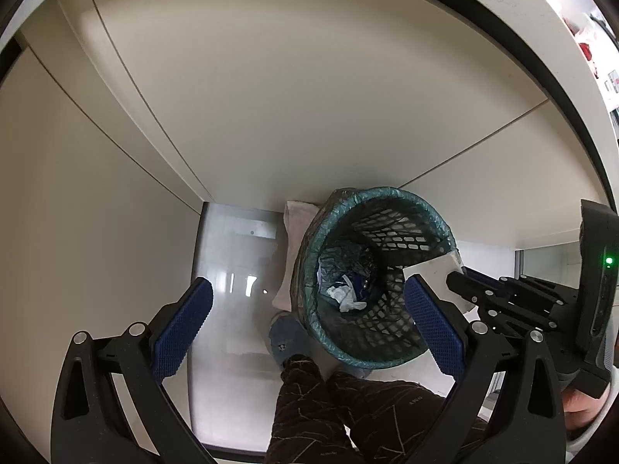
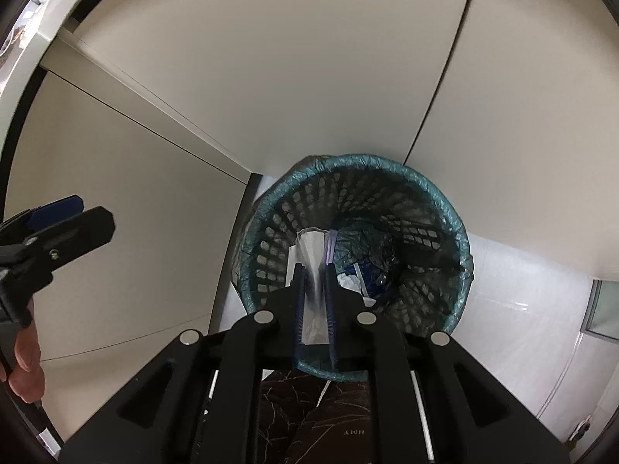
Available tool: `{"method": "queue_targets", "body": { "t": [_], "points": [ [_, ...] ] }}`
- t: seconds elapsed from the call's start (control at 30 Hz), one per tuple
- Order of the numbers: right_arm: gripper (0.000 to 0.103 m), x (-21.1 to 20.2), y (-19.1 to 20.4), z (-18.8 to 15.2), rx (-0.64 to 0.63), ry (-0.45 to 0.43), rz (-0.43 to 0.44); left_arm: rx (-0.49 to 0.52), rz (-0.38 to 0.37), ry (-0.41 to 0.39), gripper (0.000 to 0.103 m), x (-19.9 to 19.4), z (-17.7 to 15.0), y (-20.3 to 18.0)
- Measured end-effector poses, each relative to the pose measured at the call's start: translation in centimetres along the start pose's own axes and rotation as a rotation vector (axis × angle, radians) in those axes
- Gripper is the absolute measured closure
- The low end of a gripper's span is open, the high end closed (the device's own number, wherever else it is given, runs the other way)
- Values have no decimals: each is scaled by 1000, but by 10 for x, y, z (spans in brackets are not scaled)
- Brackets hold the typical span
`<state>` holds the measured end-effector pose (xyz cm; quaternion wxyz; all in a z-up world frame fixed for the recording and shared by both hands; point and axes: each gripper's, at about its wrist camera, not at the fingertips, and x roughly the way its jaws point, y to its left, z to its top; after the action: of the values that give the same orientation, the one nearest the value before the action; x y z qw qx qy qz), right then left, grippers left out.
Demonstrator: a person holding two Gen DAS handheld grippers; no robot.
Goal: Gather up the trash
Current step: 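Open the right tool to drop the clear bag into the wastebasket, then raise both open tools back up to the counter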
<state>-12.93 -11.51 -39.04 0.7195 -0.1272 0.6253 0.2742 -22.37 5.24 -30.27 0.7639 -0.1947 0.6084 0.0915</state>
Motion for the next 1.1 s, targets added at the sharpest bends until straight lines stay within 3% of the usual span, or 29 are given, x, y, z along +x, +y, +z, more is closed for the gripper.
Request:
{"method": "queue_targets", "body": {
  "t": [0.1,0.47,0.57,0.73,0.83,0.93,1.1],
  "points": [
    [78,3,-2,-2,11,-1,-3,-7,0,6,6,3,-2,3],
    [68,12,-13,-9,61,13,-18,18,2,30,6,11,-1,-3],
    [59,13,-16,-10,67,14,-22,25,2,35,6,14,0,-6],
    [28,10,-21,-10,86,3,-53,45,18,18,6,16,3,-15],
    [17,9,-26,-9,106,19,-45,45,24,7,6,17,6,-18],
    [8,4,-32,-9,129,12,-48,52,29,0,6,18,8,-23],
    [7,-13,-39,-5,150,-22,-73,64,14,-25,6,12,15,-35]
  ]
}}
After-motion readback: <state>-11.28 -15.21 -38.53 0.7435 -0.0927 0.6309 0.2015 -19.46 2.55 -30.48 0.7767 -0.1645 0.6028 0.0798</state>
